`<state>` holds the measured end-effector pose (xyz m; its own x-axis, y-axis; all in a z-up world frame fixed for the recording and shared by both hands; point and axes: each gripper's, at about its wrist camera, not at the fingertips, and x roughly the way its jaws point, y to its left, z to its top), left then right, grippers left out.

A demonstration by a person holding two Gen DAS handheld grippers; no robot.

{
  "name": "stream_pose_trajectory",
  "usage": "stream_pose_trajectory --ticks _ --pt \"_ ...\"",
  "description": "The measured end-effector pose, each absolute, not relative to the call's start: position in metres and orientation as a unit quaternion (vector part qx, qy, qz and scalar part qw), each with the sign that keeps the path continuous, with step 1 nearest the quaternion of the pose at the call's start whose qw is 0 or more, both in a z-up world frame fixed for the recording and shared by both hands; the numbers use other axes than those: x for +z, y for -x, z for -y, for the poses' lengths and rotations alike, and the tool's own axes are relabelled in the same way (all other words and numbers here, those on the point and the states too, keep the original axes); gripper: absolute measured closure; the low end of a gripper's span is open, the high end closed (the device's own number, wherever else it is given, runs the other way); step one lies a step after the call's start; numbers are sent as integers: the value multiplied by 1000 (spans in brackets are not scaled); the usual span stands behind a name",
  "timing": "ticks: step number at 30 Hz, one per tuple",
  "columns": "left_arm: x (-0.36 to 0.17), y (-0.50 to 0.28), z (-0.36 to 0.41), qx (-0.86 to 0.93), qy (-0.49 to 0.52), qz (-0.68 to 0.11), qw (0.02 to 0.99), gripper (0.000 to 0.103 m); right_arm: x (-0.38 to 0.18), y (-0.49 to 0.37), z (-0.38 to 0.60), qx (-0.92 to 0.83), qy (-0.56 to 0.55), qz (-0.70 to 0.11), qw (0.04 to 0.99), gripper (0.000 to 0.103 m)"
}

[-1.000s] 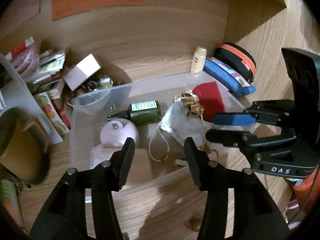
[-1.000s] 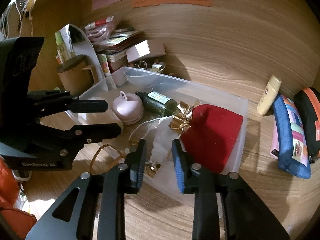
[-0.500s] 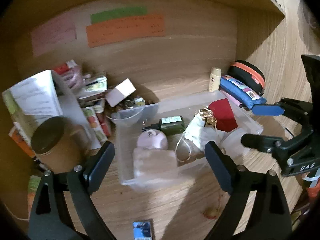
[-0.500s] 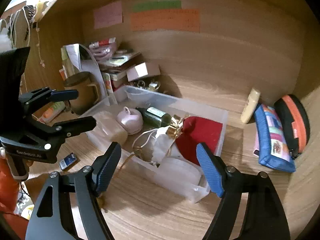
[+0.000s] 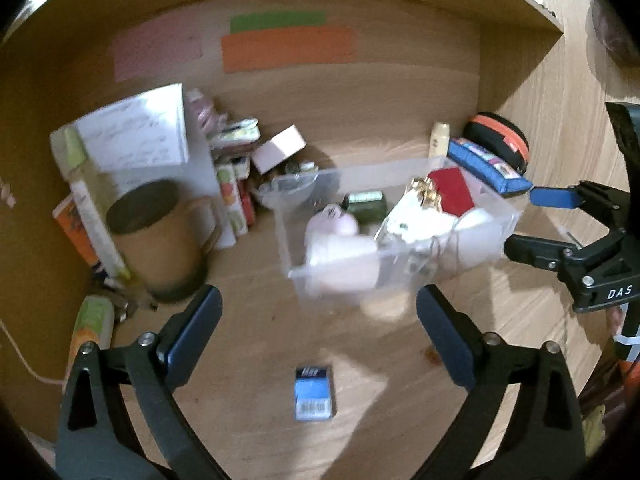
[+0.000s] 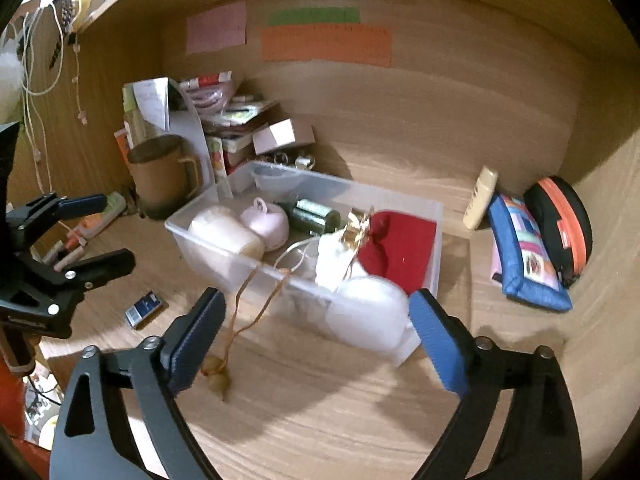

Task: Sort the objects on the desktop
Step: 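Move the left gripper to the blue Max box while the right gripper moves to the gourd pendant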

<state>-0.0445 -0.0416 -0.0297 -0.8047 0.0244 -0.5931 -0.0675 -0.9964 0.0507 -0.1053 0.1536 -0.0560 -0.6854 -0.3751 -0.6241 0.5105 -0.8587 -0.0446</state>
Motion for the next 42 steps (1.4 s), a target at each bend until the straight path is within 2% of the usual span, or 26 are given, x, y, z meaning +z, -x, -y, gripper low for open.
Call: stream_pose_trajectory --ticks 18,28,31,35,39,42 --pt "-92 13 75 921 389 -1 18 4 -110 73 -141 -889 -375 -118 234 6" --pt "-110 27 65 910 414 -3 30 4 -127 74 -136 -872 -395 -91 275 6" --pt "-106 28 66 914 405 -4 30 4 -129 75 -127 -866 -396 -99 289 10" --pt "-109 37 67 905 424 -3 42 4 -133 79 -111 -848 -407 -120 318 30" --pt "-113 44 67 895 442 -1 52 4 -138 82 -98 -833 -416 -145 334 41" --pt "-115 47 67 892 448 0 56 4 -138 82 -92 -828 -416 -163 340 43"
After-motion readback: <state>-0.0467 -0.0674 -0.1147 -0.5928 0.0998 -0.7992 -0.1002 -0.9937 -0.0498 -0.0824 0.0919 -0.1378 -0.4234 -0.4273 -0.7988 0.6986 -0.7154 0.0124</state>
